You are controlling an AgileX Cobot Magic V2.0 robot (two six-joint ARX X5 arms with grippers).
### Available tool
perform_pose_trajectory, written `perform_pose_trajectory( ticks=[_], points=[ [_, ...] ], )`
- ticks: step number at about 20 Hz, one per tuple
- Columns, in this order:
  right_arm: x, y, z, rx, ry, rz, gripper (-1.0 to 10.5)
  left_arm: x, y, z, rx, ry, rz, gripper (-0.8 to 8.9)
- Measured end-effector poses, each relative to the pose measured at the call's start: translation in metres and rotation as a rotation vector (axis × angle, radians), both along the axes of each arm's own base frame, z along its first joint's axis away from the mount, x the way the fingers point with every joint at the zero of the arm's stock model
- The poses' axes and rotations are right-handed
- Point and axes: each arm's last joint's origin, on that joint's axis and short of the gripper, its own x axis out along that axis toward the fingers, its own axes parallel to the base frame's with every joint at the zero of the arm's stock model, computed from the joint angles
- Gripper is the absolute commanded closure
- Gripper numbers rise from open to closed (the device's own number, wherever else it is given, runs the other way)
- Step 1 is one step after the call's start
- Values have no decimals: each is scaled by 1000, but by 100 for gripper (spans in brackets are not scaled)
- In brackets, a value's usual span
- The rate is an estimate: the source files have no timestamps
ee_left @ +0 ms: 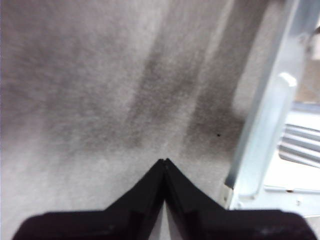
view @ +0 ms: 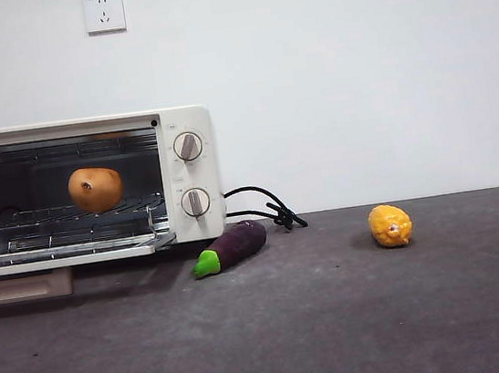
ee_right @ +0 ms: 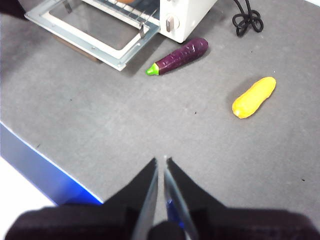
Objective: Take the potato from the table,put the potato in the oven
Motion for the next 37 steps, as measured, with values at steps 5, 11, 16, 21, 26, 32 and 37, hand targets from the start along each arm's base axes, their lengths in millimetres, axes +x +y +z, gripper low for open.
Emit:
perform_pose_trajectory(
  ticks=[5, 11, 16, 21, 26, 32, 37],
  points=[
    [2, 4, -1, -4, 0, -2, 918, 6, -11, -2, -7, 6, -35, 821],
    [3, 5, -1, -8, 2, -2, 918, 4, -17, -1, -37, 45, -47, 821],
    [3, 5, -1, -8, 2, -2, 918, 3, -18, -1, -71, 39, -49, 821],
    [4, 7, 1, 18, -14, -2, 918, 1, -14, 0, -135, -4, -38, 821],
    [5, 8, 0, 4, -14, 5, 918, -1, -10, 2, -231, -67, -18, 821],
    [8, 13, -2, -24, -12, 20, 918, -2, -6, 7, -412, -199, 6, 821],
    [10, 17, -4, -39, -8, 24, 918, 0, -6, 10, -504, -279, 5, 821]
  ],
)
